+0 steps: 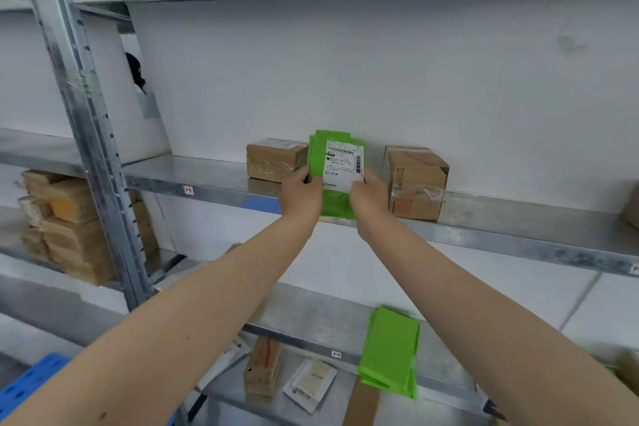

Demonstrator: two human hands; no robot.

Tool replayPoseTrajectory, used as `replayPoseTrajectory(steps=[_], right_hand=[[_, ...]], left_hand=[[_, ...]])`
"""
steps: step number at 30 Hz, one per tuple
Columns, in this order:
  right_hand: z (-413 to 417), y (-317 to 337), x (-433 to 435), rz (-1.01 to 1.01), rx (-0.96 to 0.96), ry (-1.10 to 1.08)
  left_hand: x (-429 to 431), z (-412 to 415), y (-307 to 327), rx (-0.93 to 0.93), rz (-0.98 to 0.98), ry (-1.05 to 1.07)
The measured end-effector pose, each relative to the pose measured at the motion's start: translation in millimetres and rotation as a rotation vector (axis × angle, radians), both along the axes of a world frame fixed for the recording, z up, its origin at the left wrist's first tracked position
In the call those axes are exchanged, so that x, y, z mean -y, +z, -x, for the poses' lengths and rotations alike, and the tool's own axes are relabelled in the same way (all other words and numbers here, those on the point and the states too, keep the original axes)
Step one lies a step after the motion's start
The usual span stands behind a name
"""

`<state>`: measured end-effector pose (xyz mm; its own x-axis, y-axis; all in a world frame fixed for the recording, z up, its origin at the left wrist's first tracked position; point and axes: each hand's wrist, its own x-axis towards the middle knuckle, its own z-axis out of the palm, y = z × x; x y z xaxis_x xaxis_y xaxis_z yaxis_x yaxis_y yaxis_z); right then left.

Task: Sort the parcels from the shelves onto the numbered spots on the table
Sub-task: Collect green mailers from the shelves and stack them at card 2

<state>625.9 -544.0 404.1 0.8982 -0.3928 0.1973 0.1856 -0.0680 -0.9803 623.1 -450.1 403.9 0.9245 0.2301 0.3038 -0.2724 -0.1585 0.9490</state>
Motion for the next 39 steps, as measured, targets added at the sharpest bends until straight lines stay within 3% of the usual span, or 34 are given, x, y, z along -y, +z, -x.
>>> replayPoseTrajectory(steps=[8, 17, 30, 39], right_hand=[[100.8, 16.1, -59.2, -0.030, 0.259, 0.148], [223.0, -12.7, -194.6, -0.118, 0.196, 0.556], [383.2, -66.7, -439.9, -0.239, 0.098, 1.129], [439.8, -130.2, -569.8, -0.267, -0.079, 1.432]], left_hand=[[-68.2, 100.0, 17.7, 0.150, 0.132, 0.022], [-214.2, 259.3, -13.8, 0.163, 0.362, 0.263], [-423.8, 472.8, -60.2, 0.225, 0.355, 0.854], [-520.3, 549.0, -111.8, 0.174, 0.424, 1.127]])
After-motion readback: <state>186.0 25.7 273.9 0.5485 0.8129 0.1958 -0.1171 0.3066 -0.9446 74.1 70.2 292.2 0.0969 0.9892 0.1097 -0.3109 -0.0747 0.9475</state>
